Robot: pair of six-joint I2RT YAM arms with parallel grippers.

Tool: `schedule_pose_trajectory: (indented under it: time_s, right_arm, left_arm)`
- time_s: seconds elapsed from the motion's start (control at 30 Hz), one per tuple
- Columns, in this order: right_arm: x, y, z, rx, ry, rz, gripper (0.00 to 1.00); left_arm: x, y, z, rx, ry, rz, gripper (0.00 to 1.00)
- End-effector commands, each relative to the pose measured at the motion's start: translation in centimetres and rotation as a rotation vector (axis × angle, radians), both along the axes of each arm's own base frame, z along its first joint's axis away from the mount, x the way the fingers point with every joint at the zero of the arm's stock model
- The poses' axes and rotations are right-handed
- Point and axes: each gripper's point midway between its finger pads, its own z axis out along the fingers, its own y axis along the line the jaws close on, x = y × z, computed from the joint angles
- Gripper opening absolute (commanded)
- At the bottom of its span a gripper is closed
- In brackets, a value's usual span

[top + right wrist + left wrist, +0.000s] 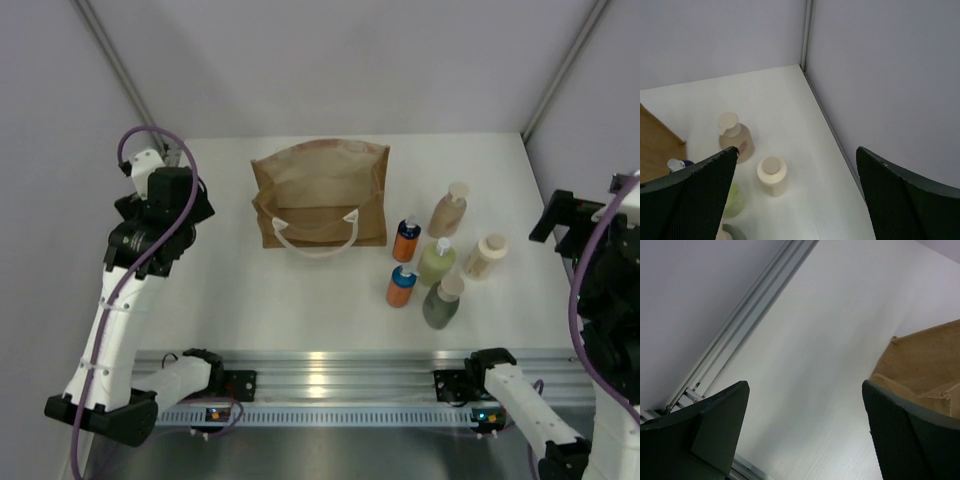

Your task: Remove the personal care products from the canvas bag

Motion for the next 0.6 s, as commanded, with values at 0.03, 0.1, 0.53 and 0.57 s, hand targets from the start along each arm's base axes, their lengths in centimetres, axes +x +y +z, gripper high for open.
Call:
schedule_pose_trajectory:
  time_s: [0.03,0.1,0.53,0.57]
  right_arm:
    - [-2.2,0.4,-3.6,-0.034,0.126,0.053,0.99]
    - [-1.9,0.7,-5.1,0.017,0.144,0.044,1.00]
    - [-1.2,1.8,-5.8,0.135,0.093,0.060,0.99]
    - [-1.0,1.9,-5.9,0.137,0.095,0.059,0.99]
  left_arm:
    - [-1.4,1.4,-0.7,0.032,0.003,0.056,0.99]
    - [-1.4,1.2,-0.5,0.021,-0.006,0.051,0.98]
    - [0.2,0.8,1.1,0.045,-0.023,0.034,0.99]
    - [0.2,0.7,1.1,0.046,-0.022,0.031,0.99]
